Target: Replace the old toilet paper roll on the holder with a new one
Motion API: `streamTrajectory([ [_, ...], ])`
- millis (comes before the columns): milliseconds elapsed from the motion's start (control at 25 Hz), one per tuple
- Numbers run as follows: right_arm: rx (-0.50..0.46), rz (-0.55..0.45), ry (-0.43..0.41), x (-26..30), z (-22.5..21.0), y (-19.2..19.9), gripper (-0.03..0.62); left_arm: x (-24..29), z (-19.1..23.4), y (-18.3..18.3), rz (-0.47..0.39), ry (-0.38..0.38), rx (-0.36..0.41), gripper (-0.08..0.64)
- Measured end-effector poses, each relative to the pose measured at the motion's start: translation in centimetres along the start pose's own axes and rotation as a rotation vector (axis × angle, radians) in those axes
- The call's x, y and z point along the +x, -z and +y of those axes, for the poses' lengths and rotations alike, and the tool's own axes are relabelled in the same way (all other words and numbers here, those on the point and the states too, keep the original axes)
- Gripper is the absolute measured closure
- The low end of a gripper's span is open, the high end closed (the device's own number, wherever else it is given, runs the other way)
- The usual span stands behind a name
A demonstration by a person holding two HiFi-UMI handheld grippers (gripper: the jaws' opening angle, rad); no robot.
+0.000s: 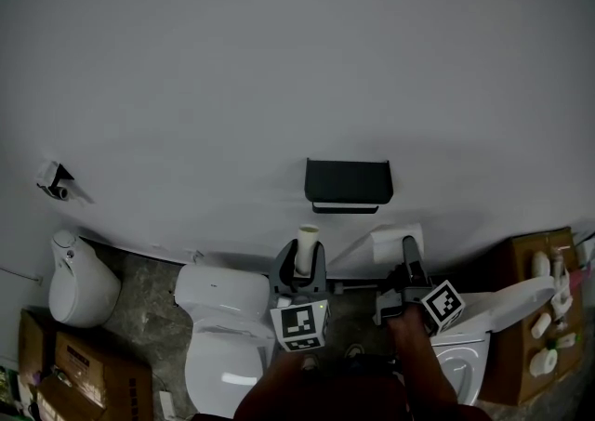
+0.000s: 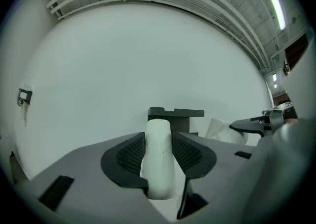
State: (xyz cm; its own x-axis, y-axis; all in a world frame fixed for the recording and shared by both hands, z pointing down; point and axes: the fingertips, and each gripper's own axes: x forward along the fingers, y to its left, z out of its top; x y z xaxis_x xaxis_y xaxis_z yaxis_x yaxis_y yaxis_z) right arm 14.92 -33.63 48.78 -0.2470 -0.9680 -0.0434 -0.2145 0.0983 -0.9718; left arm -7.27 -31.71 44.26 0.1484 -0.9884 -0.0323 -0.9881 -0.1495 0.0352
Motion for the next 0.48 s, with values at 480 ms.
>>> streamTrajectory([
  [480,0.317,-0.125,0.063,2.5,-3.4,-2.0,0.244,0.4,-0.1,0.0,0.005,-0.005,0.017,0.374],
])
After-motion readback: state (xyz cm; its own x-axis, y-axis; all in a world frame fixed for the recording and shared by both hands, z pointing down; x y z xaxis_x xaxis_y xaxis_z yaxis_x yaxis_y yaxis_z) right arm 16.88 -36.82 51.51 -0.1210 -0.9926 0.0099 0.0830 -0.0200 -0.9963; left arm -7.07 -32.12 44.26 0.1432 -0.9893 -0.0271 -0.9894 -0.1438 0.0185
